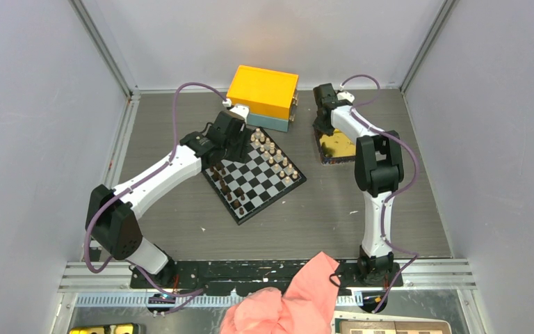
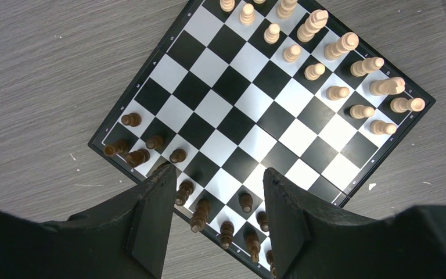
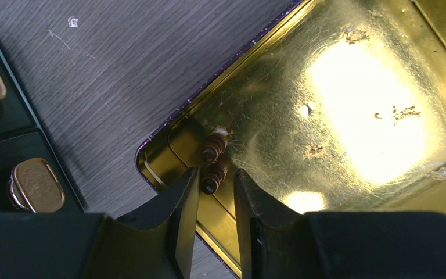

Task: Set up the chess pieces on the board
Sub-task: Pick up the chess piece from the storage box.

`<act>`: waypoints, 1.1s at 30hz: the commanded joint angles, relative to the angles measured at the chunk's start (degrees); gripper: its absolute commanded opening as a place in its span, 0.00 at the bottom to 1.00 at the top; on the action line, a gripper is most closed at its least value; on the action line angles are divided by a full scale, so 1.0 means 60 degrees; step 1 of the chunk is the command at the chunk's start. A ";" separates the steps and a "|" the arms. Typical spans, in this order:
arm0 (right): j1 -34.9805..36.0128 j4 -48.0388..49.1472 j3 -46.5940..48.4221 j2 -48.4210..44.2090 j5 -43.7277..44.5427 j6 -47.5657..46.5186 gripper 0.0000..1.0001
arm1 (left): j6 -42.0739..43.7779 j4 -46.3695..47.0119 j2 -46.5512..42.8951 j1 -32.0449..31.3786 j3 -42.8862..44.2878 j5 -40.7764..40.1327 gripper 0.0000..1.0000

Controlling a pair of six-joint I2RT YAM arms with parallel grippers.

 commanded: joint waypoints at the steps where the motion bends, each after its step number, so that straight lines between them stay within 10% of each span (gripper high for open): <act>1: -0.0025 0.0345 0.0437 0.0006 -0.0061 -0.0120 0.34 | 0.0080 0.0439 0.0000 -0.0041 0.0105 -0.0087 0.57; 25: -0.0270 0.0642 0.0368 0.0455 -0.0275 -0.0274 0.33 | 0.0332 0.0438 0.0439 -0.0024 0.0277 -0.0049 0.57; 33: -0.0286 0.0621 0.0451 0.0508 -0.0339 -0.0302 0.02 | 0.0390 0.0440 0.0542 -0.0024 0.0347 -0.0056 0.57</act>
